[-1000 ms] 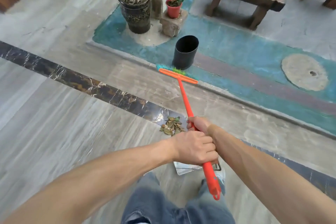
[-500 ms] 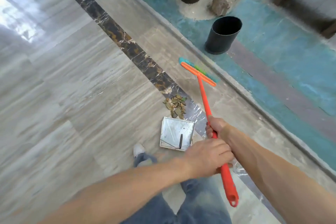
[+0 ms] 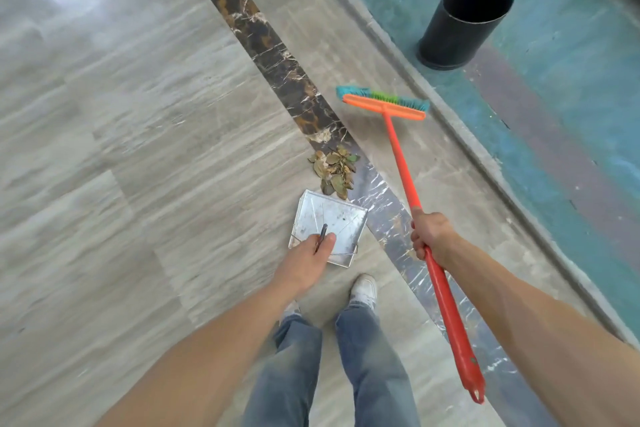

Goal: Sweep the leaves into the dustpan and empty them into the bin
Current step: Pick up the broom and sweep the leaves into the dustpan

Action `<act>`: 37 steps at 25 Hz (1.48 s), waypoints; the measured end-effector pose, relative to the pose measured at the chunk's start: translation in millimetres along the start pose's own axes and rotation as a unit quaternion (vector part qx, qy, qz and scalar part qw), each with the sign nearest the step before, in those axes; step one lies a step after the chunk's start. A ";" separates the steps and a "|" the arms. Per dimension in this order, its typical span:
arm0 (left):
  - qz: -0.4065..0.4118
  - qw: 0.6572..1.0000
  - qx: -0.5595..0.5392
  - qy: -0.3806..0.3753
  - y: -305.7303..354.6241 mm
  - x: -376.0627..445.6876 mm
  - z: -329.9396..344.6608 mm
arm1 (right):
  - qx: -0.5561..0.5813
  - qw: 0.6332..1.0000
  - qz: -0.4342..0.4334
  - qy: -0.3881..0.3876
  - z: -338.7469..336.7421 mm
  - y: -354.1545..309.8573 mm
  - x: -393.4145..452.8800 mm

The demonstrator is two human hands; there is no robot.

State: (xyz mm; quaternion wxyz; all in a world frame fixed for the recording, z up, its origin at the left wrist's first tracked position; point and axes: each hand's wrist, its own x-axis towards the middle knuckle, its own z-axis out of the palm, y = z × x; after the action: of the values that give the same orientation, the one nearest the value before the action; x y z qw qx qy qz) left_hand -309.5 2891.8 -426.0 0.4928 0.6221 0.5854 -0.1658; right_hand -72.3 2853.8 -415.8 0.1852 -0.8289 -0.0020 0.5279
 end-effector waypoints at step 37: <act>0.064 0.977 -0.162 0.121 9.5 44.5 -14.4 | -0.363 0.929 -0.065 -0.044 38.6 145.0 21.1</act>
State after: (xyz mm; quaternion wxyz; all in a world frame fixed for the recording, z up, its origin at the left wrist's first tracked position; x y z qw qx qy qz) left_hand -294.9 2930.2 -450.3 0.5221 0.5858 0.6186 0.0402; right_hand -124.6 2734.8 -493.5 -0.0947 -0.8137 -0.2551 0.5137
